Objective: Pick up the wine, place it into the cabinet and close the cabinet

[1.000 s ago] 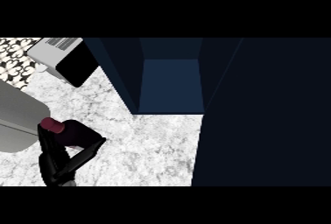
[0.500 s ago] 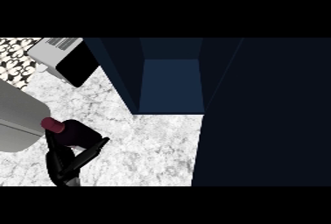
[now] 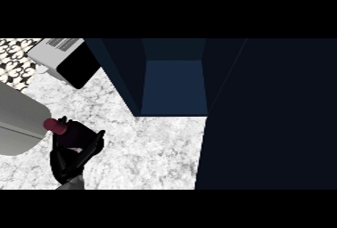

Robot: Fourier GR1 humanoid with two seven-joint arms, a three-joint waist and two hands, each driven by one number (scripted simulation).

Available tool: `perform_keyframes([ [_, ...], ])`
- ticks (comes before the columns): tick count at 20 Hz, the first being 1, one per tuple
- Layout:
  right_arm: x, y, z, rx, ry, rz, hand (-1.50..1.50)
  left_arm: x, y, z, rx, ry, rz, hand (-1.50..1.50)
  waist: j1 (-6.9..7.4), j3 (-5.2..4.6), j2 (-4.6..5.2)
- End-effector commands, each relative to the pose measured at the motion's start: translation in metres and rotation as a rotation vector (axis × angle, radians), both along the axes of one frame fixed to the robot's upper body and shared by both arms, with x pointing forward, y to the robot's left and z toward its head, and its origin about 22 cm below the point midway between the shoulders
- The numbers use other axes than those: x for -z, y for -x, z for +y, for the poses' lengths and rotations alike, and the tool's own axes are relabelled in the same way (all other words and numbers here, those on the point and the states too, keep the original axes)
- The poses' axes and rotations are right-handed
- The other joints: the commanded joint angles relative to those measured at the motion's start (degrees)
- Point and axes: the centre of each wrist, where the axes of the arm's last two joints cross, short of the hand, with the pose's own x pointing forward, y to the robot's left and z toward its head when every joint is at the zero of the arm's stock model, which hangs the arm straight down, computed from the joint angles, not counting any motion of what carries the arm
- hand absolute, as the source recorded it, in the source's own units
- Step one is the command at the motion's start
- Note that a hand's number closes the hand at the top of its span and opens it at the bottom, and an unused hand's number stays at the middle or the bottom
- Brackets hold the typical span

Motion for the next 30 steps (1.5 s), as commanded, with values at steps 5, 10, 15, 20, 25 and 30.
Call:
perform_keyframes([
  [5, -0.011, 0.032, 0.001, -0.026, -0.035, -0.045, -1.5, 0.013, -0.013, -0.019, 0.123, -0.03, -0.02, 1.5, -0.09, -0.03, 0.0],
  [10, -0.01, 0.026, -0.002, -0.011, -0.038, -0.058, -1.5, 0.011, -0.017, -0.003, 0.142, -0.228, 0.02, 1.5, -0.3, 0.02, -0.02],
  [15, -0.007, 0.019, -0.002, -0.012, -0.028, -0.037, -1.5, 0.017, 0.004, 0.008, 0.485, -0.173, -0.024, 1.5, -0.16, -0.02, -0.16],
  [20, -0.017, 0.021, -0.006, -0.024, -0.03, -0.044, -1.5, -0.009, -0.003, 0.046, 0.688, -0.156, -0.1, 1.5, 0.35, -0.01, -0.17],
  [25, 0.002, 0.026, -0.005, -0.014, -0.018, -0.035, -1.5, -0.025, -0.001, 0.045, 0.61, -0.28, -0.217, 1.5, 0.33, 0.04, -0.1],
  [30, 0.012, 0.019, -0.016, -0.018, -0.021, -0.018, -1.5, -0.064, -0.024, 0.038, 0.691, -0.163, -0.304, 1.5, 0.27, 0.1, -0.09],
])
